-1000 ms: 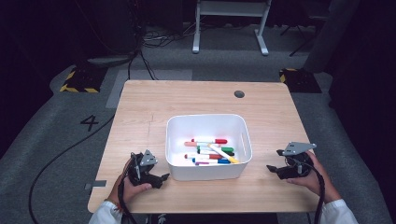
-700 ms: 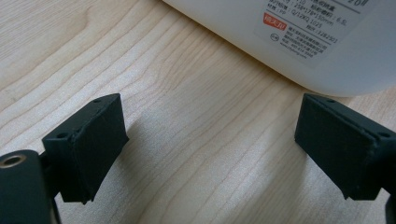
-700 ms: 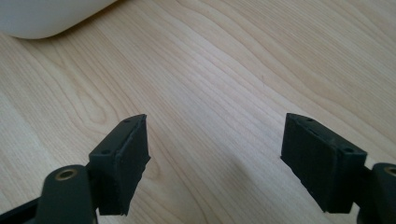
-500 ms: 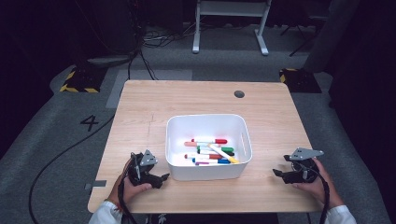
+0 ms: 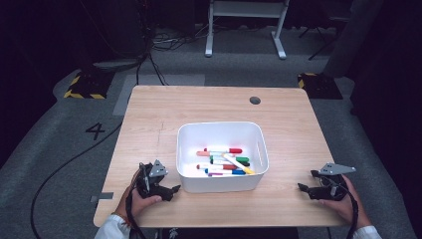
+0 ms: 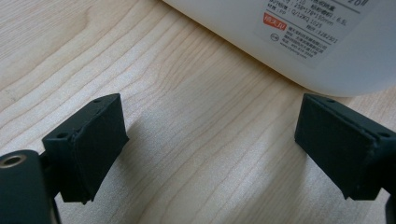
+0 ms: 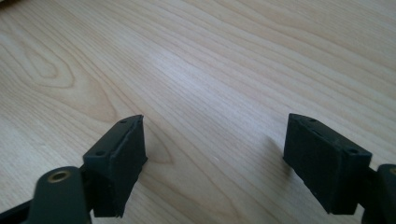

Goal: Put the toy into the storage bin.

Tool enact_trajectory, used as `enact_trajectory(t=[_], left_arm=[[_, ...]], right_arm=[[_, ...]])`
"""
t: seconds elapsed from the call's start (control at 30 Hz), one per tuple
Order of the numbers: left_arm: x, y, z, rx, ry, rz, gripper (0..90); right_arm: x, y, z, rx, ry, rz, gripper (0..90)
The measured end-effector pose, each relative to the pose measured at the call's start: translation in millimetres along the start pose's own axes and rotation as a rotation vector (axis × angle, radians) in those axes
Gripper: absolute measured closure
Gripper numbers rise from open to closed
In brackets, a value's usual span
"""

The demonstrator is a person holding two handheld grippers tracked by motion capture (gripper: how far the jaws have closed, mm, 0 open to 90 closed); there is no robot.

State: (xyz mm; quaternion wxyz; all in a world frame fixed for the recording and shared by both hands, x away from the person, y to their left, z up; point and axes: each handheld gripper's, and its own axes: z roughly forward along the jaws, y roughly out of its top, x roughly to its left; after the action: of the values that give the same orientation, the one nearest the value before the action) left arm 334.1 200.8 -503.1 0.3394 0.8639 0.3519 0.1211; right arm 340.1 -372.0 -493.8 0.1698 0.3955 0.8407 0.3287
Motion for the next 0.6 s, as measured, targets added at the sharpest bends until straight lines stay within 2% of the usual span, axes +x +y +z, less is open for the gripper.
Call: enact_trajectory(t=[0.07,0.23,0.37,0.6], left_arm=[[0.1,0.0,-0.1,0.001,0.000,0.001,9.0],[0.0,0.0,0.0,0.000,0.002,0.001,9.1],[0.0,0.0,0.0,0.000,0.002,0.001,9.1],[-0.1,-0.1,0.1,0.000,0.002,0.001,9.1]], right_arm=[[-1.9,-3.9,-0.9,-0.009,0.004,0.025,20.3],[-5.7,-11.9,-3.9,-0.042,-0.034,0.064,18.2],[-6.5,-18.9,-6.2,-0.072,-0.057,0.077,17.9],[-10.3,-22.6,-8.9,-0.077,-0.098,0.122,18.1]])
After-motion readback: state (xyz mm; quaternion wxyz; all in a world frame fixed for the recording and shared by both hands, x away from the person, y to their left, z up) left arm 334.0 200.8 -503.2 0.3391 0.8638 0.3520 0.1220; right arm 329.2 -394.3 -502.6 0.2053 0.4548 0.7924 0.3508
